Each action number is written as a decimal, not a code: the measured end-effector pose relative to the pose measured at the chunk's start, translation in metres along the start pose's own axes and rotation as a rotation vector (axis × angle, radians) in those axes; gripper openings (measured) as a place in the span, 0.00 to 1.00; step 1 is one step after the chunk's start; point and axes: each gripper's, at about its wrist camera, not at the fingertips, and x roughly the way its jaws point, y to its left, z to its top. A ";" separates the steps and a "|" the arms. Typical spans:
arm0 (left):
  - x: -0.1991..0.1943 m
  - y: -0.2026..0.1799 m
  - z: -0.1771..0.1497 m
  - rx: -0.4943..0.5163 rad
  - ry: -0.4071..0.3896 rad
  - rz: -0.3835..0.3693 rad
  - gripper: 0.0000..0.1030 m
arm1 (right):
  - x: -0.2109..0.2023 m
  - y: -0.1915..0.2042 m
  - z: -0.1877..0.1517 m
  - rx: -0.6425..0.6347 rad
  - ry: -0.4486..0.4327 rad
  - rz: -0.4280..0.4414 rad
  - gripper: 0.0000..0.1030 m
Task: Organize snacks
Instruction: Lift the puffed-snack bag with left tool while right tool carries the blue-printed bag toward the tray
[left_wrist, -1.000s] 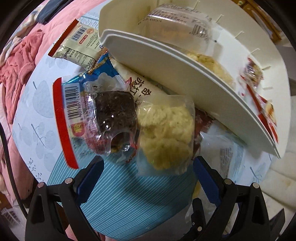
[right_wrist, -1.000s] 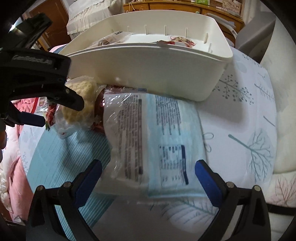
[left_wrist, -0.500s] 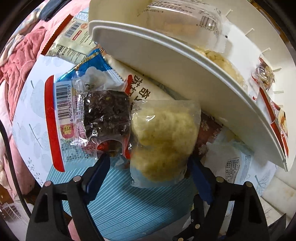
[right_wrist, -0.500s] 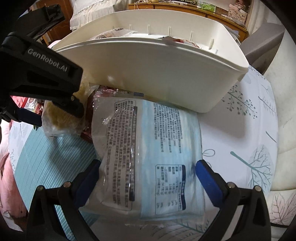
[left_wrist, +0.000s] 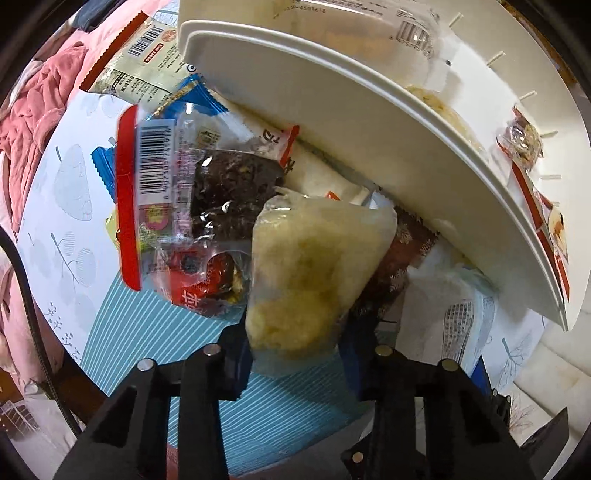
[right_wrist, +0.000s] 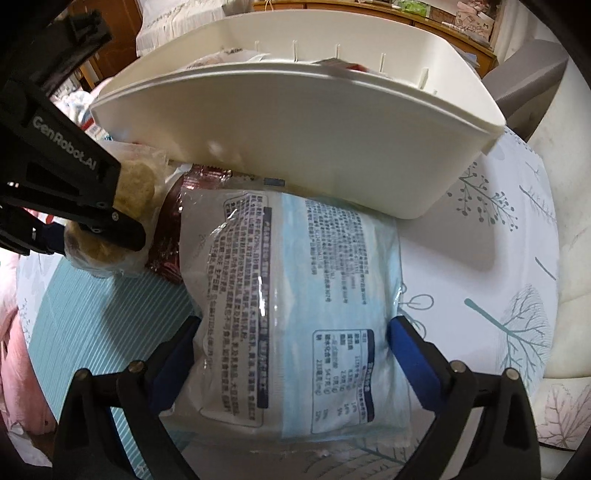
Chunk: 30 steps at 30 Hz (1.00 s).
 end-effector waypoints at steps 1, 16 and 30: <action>-0.001 0.000 -0.002 0.004 0.000 0.000 0.36 | 0.000 0.001 0.000 -0.001 0.002 -0.001 0.93; -0.019 0.043 -0.022 0.035 0.017 -0.053 0.31 | -0.002 0.015 -0.011 0.038 0.154 0.010 0.89; -0.077 0.095 -0.035 0.008 0.036 -0.120 0.31 | -0.015 0.007 -0.043 0.242 0.283 0.143 0.89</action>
